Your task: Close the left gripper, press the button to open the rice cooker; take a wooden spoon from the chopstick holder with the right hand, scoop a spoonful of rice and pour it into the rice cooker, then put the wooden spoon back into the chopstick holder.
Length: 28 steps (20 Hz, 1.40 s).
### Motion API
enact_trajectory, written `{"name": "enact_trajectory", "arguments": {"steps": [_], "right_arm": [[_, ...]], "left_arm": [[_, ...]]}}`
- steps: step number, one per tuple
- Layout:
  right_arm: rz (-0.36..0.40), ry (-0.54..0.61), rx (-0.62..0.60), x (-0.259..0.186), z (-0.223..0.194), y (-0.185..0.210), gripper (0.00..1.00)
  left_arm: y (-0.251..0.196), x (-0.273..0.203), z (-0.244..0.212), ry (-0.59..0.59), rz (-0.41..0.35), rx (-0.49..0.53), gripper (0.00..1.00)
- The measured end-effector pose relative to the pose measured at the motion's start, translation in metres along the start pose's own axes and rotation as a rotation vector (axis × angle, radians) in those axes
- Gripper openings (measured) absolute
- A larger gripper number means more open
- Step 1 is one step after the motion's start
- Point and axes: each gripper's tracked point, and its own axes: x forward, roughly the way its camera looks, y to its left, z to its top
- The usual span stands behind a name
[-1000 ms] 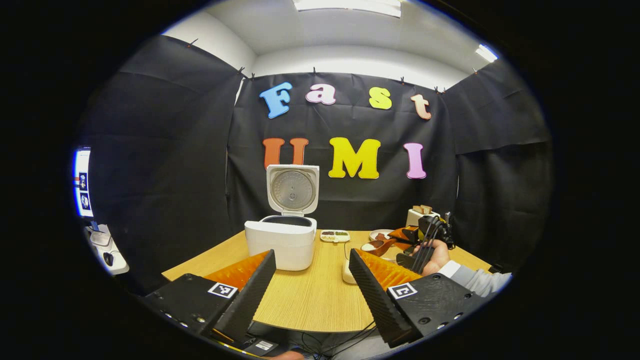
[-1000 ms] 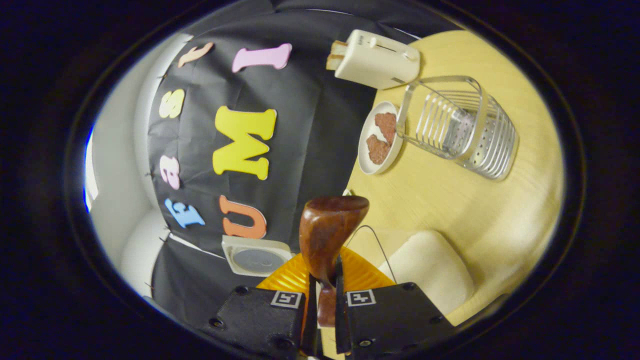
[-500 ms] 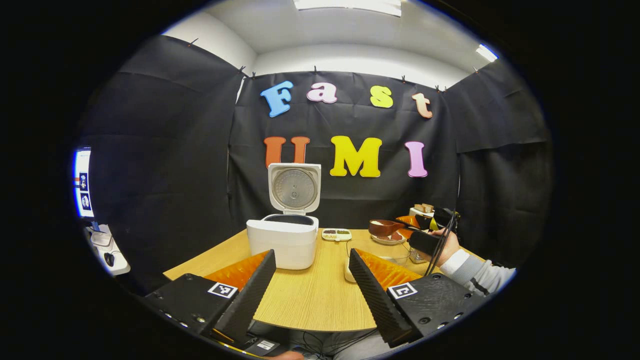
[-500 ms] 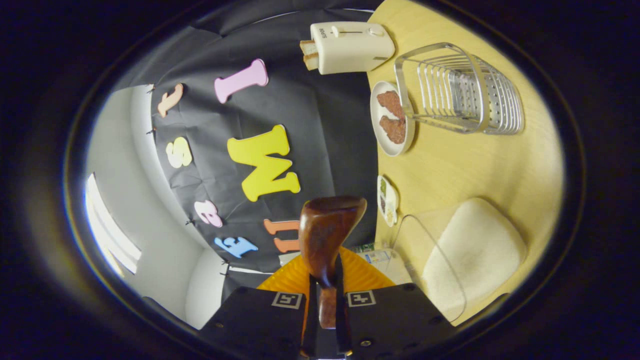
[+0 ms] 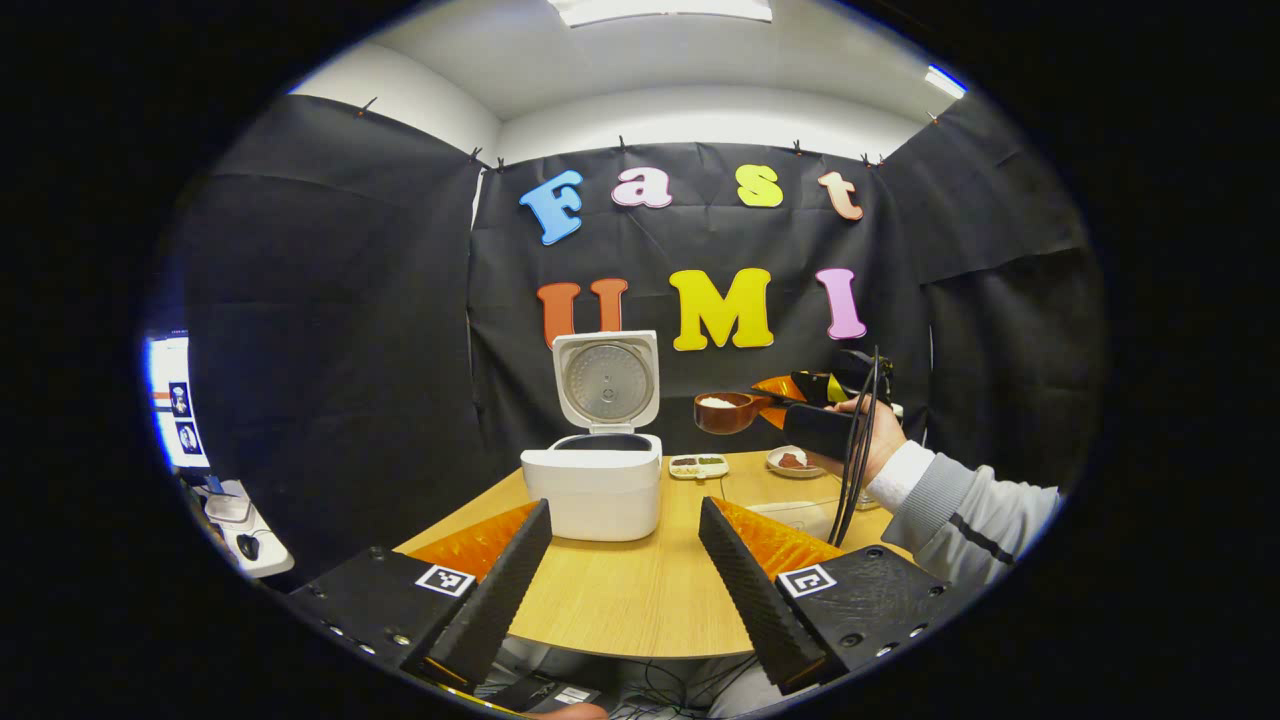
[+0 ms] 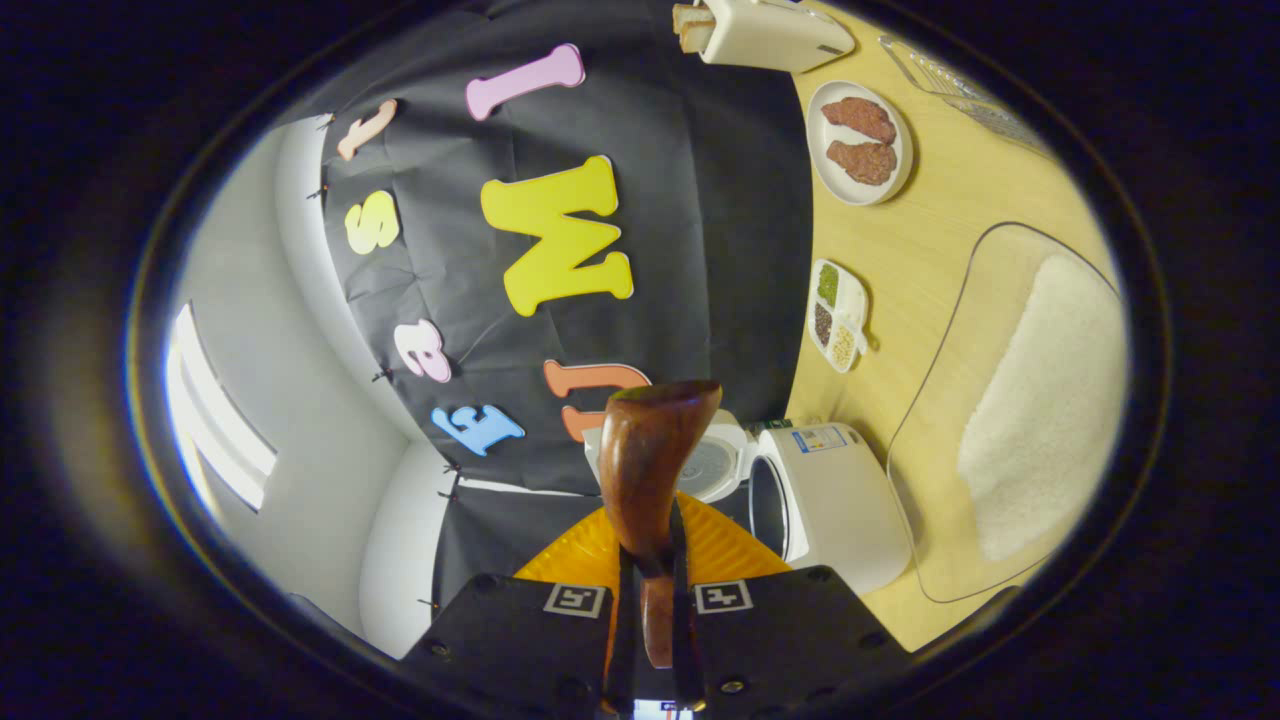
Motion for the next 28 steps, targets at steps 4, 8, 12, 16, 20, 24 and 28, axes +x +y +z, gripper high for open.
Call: {"name": "enact_trajectory", "arguments": {"steps": [4, 8, 12, 16, 20, 24, 28], "right_arm": [[-0.041, -0.003, -0.067, 0.033, -0.015, 0.008, 0.19], [-0.097, -0.002, -0.184, 0.073, -0.025, 0.011, 0.19], [-0.169, 0.009, -0.334, 0.114, -0.028, 0.000, 0.19], [-0.211, 0.021, -0.418, 0.156, -0.034, -0.014, 0.16], [-0.263, 0.010, -0.574, 0.188, -0.039, -0.024, 0.14], [-0.292, 0.014, -0.786, 0.205, -0.049, -0.029, 0.13], [-0.293, 0.027, -0.947, 0.211, -0.064, -0.027, 0.13]], "left_arm": [[0.011, 0.000, -0.006, 0.008, -0.002, -0.031, 0.95], [0.035, 0.010, -0.018, 0.046, 0.045, -0.060, 0.94], [0.041, 0.021, -0.036, 0.090, 0.054, -0.080, 0.94], [0.045, 0.029, -0.048, 0.125, 0.059, -0.098, 0.94], [0.055, 0.037, -0.060, 0.150, 0.078, -0.113, 0.94], [0.055, 0.041, -0.063, 0.164, 0.083, -0.115, 0.93], [0.057, 0.044, -0.061, 0.158, 0.091, -0.130, 0.93]]}}
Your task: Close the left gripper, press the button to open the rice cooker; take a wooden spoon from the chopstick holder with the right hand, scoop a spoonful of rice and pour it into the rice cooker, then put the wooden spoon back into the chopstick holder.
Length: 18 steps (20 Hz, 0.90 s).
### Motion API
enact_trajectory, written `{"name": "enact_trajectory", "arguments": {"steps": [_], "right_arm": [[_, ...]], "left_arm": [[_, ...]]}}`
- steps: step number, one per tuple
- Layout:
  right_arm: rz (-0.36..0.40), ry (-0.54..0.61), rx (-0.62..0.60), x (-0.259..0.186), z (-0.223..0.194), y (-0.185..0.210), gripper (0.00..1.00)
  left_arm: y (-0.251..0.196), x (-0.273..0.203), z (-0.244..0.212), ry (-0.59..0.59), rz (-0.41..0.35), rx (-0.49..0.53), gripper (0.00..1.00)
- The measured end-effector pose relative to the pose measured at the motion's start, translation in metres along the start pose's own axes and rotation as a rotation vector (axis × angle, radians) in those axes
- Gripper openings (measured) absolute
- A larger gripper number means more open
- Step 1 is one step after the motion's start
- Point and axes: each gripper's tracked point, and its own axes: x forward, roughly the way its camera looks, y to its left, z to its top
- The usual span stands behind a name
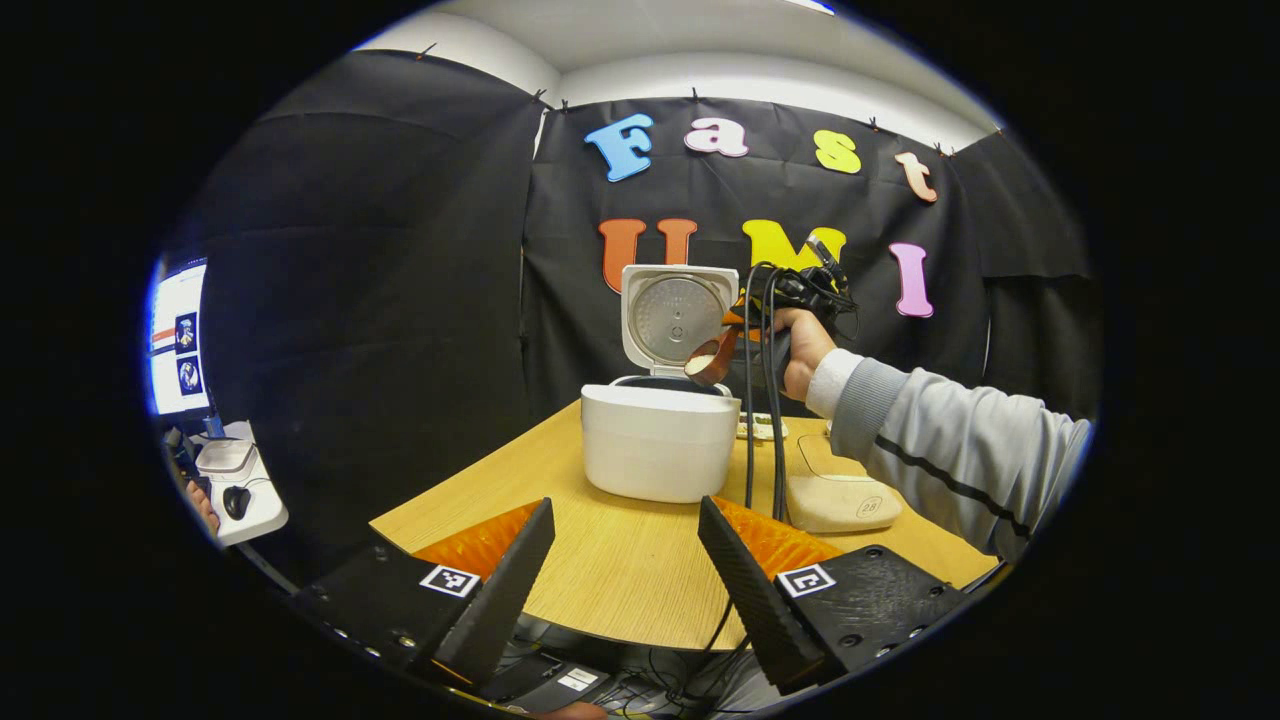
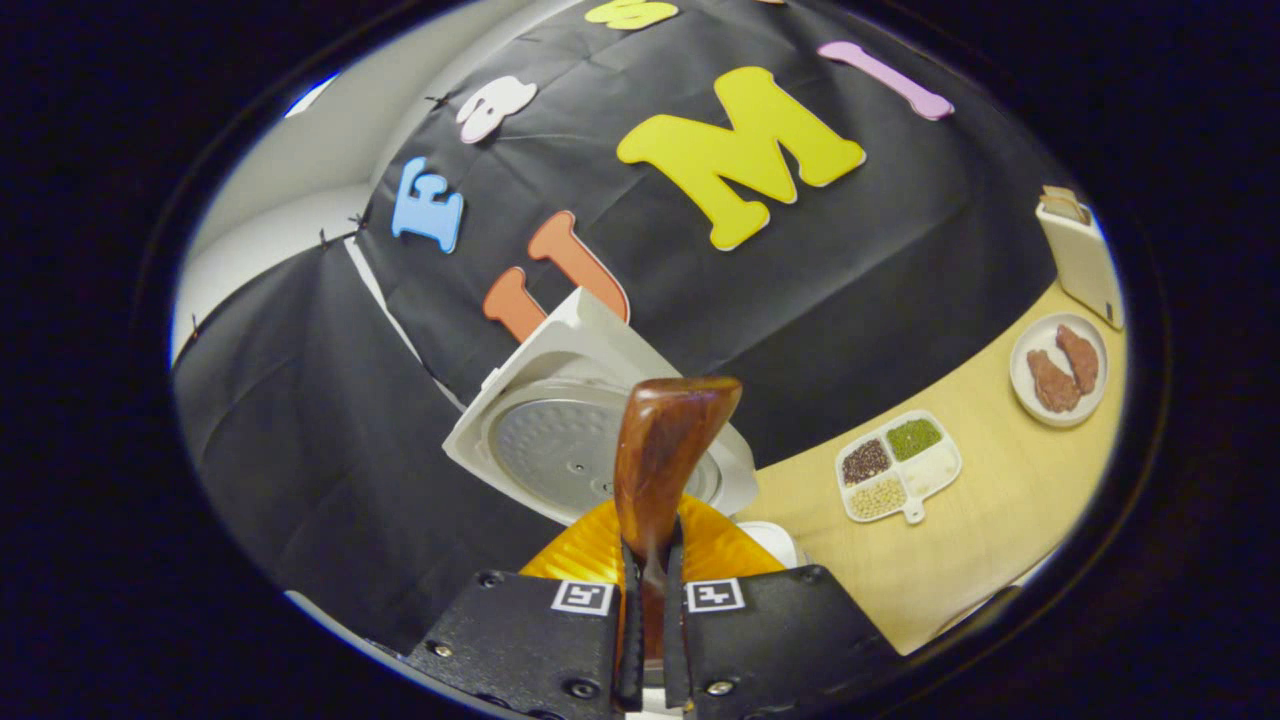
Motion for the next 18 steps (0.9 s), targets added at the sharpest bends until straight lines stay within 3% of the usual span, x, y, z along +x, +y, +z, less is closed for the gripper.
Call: {"name": "enact_trajectory", "arguments": {"steps": [5, 10, 18], "right_arm": [[-0.009, -0.036, -0.193, -0.001, 0.001, 0.013, 0.13], [-0.006, -0.071, -0.343, -0.004, -0.004, 0.018, 0.13], [-0.011, -0.145, -0.714, -0.003, -0.007, 0.034, 0.13]], "left_arm": [[-0.002, -0.002, 0.000, -0.003, -0.001, 0.006, 0.93], [0.013, -0.002, -0.001, 0.006, 0.050, 0.022, 0.93], [0.019, -0.001, -0.002, 0.006, 0.056, -0.012, 0.93]]}}
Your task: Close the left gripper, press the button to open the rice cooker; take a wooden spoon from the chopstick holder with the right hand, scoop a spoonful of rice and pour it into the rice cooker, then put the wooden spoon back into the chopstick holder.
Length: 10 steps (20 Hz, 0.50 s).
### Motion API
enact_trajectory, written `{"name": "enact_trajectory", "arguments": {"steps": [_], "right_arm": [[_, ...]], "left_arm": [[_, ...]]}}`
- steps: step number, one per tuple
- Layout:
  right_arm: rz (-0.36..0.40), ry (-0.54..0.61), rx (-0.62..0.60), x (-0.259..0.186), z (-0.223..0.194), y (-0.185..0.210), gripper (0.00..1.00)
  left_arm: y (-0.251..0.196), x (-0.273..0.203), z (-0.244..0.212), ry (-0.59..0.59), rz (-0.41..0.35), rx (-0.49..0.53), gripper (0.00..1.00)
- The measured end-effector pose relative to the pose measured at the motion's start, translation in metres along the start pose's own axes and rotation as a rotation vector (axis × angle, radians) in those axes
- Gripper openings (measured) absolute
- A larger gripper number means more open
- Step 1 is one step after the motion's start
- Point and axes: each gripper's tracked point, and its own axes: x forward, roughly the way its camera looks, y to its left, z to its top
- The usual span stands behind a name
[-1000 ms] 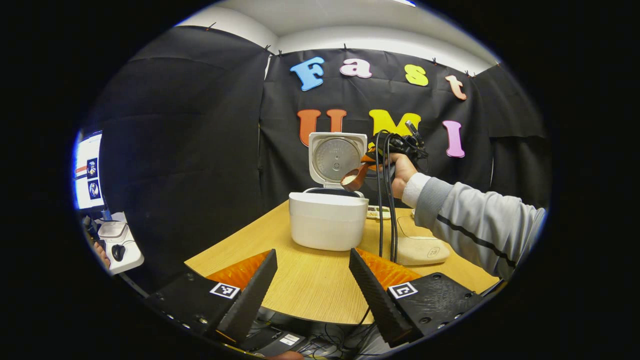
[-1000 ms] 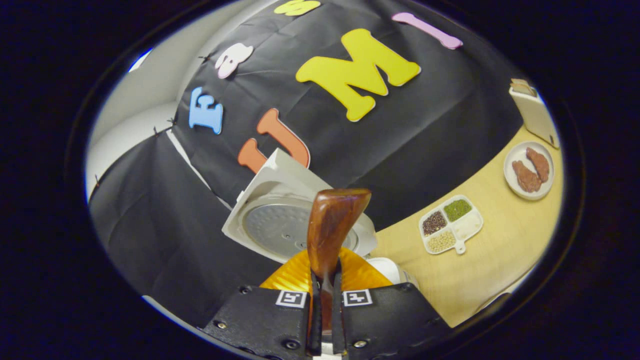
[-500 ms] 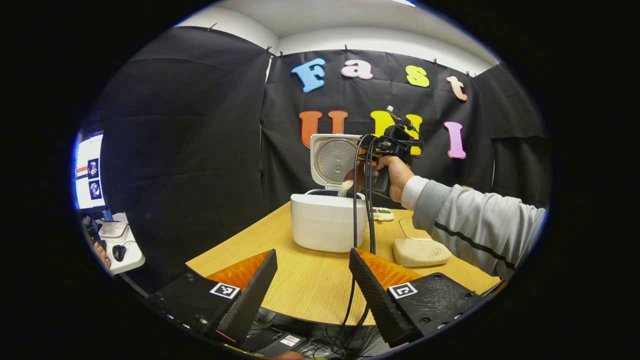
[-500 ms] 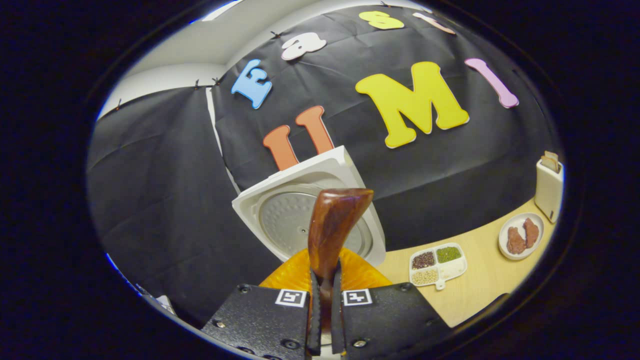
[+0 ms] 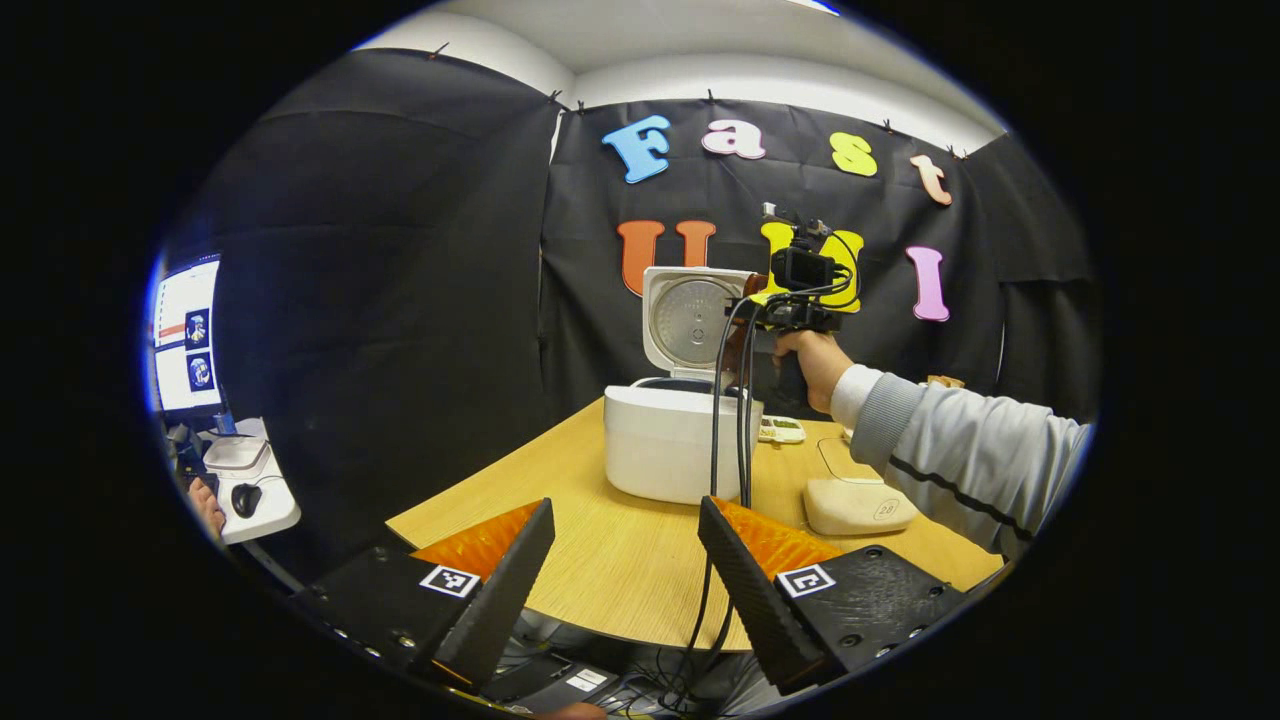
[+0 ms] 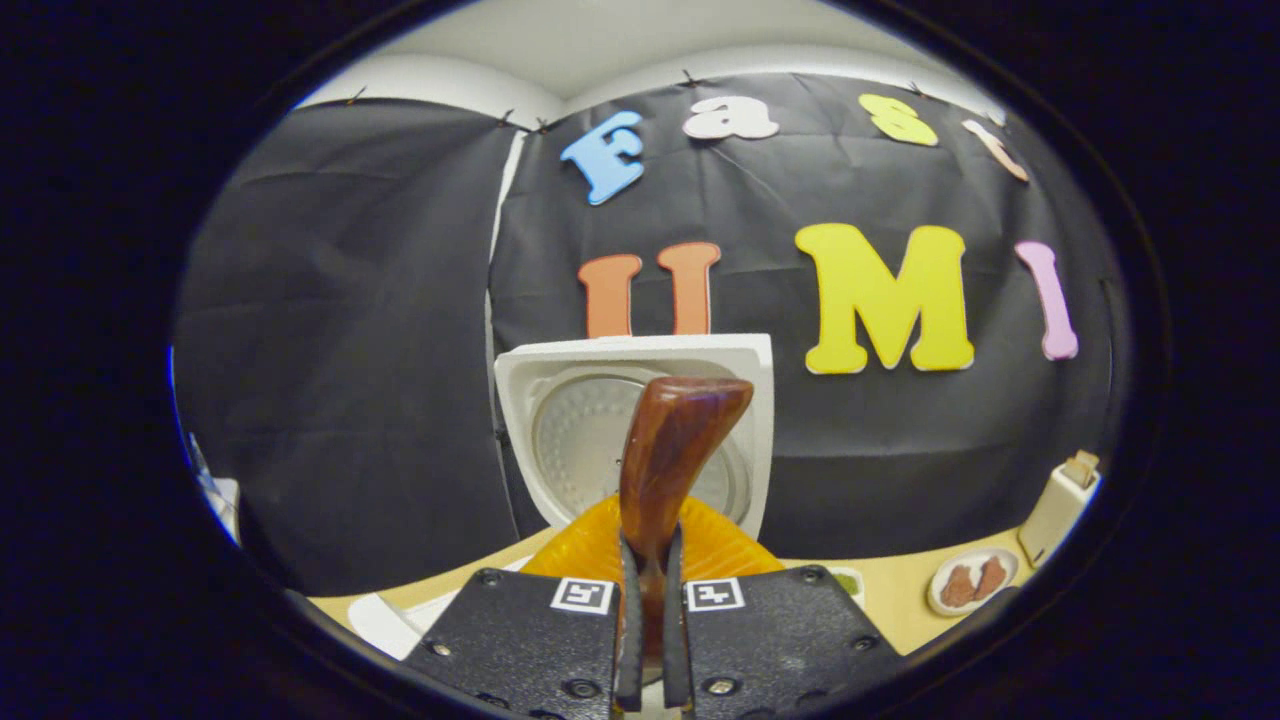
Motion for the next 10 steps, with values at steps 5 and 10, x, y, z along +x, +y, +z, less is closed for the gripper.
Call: {"name": "enact_trajectory", "arguments": {"steps": [5, 10], "right_arm": [[0.003, -0.043, -0.268, -0.009, -0.003, 0.018, 0.13], [-0.032, -0.052, -0.263, -0.020, -0.003, 0.008, 0.13]], "left_arm": [[0.000, 0.002, -0.001, 0.001, 0.013, 0.007, 0.93], [-0.010, -0.003, 0.008, -0.024, -0.003, -0.023, 0.93]]}}
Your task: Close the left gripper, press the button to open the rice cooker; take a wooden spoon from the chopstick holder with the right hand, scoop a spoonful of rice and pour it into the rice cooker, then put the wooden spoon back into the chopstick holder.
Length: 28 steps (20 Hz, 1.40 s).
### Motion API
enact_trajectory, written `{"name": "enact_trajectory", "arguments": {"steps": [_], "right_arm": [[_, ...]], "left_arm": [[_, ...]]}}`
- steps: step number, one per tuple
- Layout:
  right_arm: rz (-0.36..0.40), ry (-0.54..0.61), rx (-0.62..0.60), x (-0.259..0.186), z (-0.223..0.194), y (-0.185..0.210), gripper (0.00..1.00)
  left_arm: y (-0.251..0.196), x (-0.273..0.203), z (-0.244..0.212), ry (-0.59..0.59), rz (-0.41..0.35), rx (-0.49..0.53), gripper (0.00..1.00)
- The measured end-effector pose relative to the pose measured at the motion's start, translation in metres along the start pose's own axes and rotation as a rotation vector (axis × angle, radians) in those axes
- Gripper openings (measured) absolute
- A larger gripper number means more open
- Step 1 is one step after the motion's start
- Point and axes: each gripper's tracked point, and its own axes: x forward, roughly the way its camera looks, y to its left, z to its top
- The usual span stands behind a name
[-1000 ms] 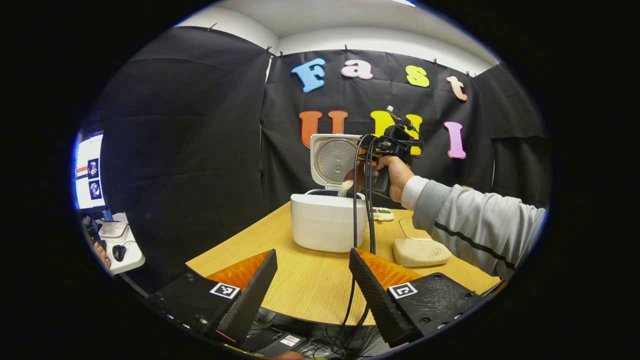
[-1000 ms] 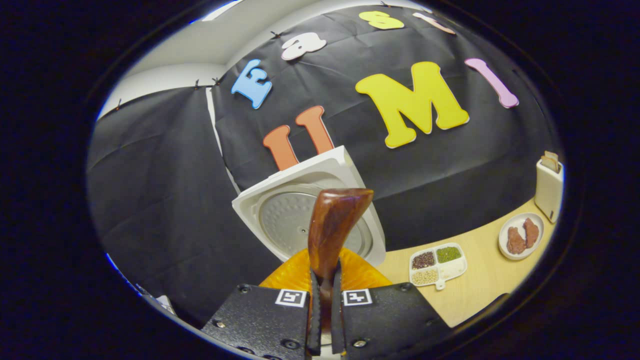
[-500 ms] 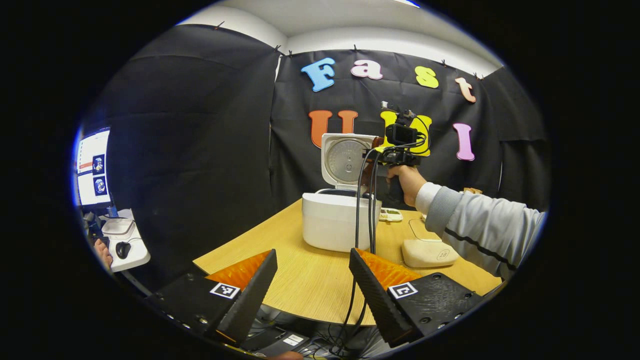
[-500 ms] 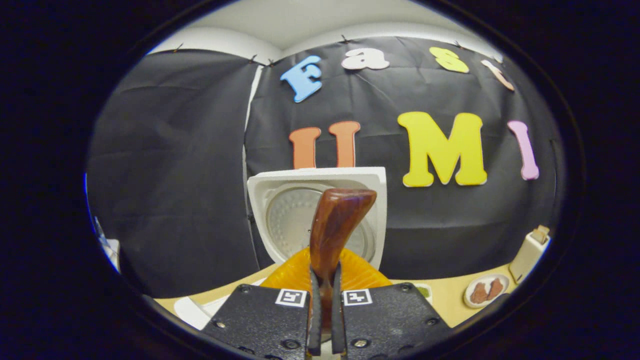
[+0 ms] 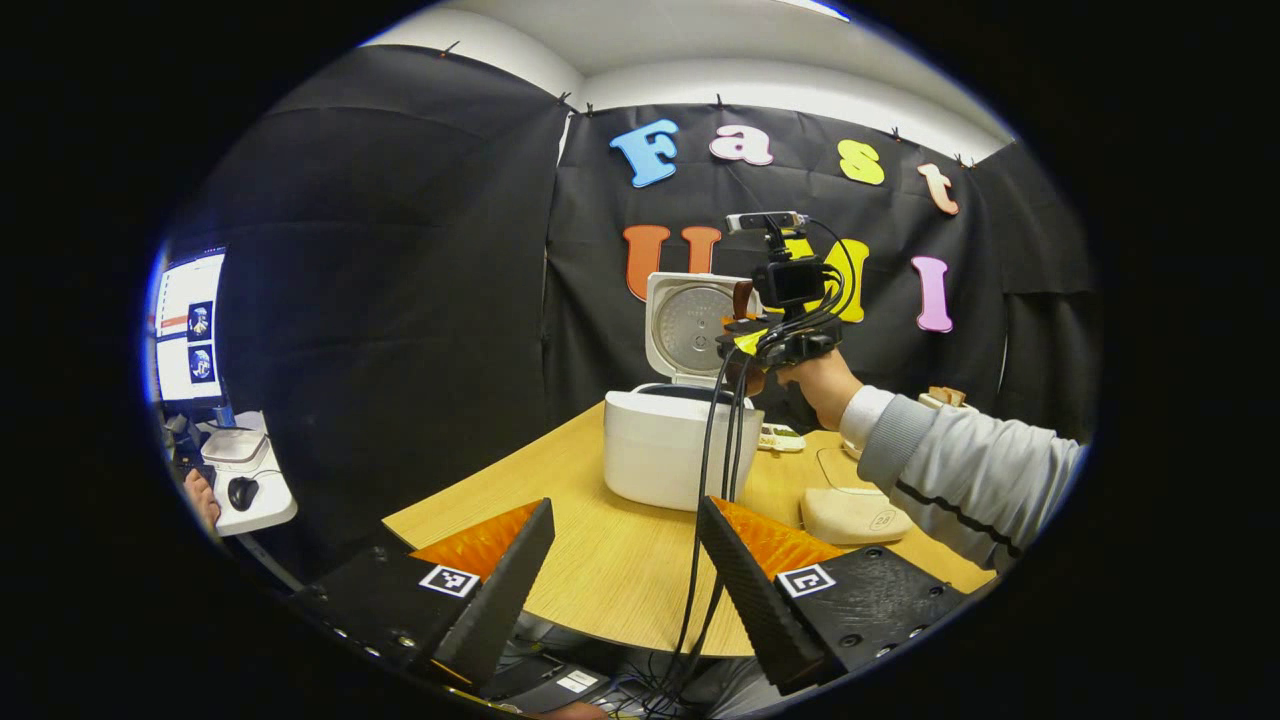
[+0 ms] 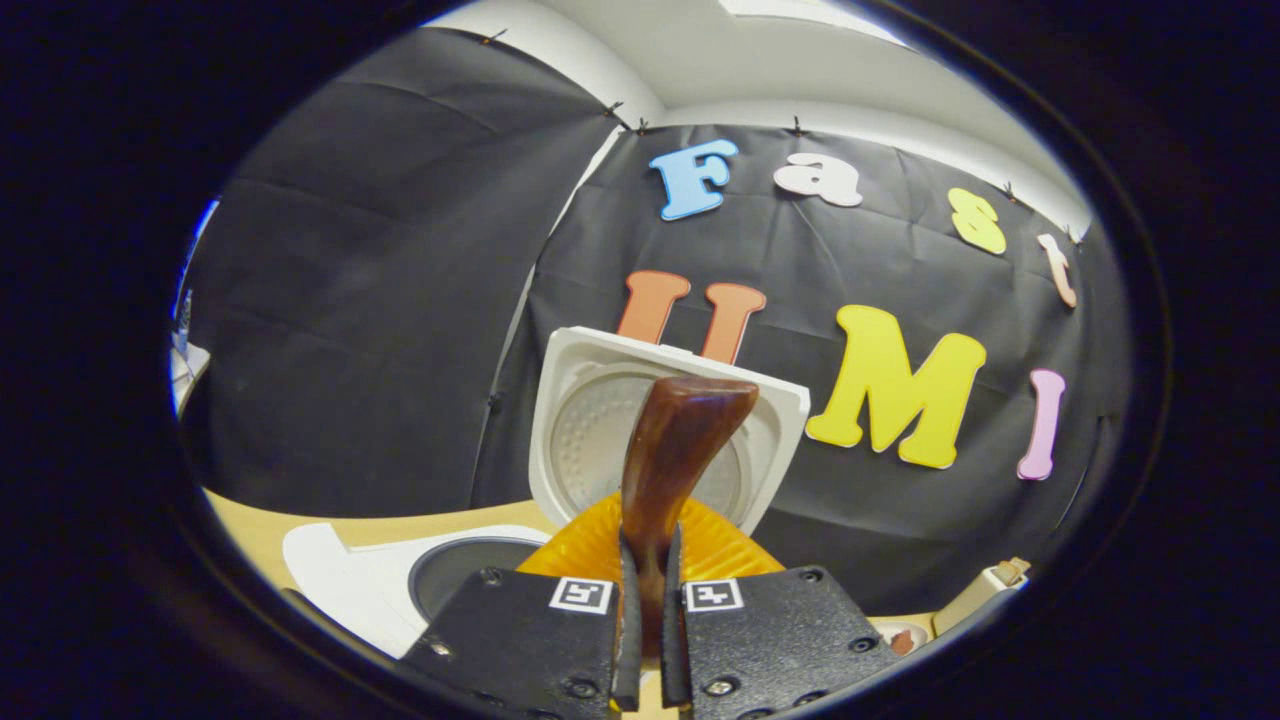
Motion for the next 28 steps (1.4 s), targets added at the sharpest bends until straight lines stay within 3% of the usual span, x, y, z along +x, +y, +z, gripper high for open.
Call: {"name": "enact_trajectory", "arguments": {"steps": [5, 12, 16, 19, 23, 28], "right_arm": [[-0.047, -0.003, 0.034, -0.031, 0.002, -0.045, 0.14], [-0.078, 0.004, 0.149, -0.083, -0.006, -0.115, 0.15], [-0.090, 0.021, 0.208, -0.126, -0.014, -0.155, 0.17], [-0.101, 0.031, 0.284, -0.164, -0.019, -0.185, 0.17], [-0.136, 0.011, 0.327, -0.210, -0.023, -0.240, 0.17], [-0.194, 0.011, 0.344, -0.252, -0.038, -0.307, 0.18]], "left_arm": [[-0.005, -0.002, 0.004, -0.022, 0.027, 0.035, 0.94], [-0.024, -0.011, 0.024, -0.096, 0.008, -0.006, 0.94], [-0.039, -0.009, 0.031, -0.136, -0.073, 0.004, 0.94], [-0.030, -0.003, 0.028, -0.121, -0.072, 0.013, 0.94], [-0.031, -0.003, 0.038, -0.160, -0.055, 0.059, 0.94], [-0.046, 0.014, 0.060, -0.164, -0.068, 0.003, 0.94]]}}
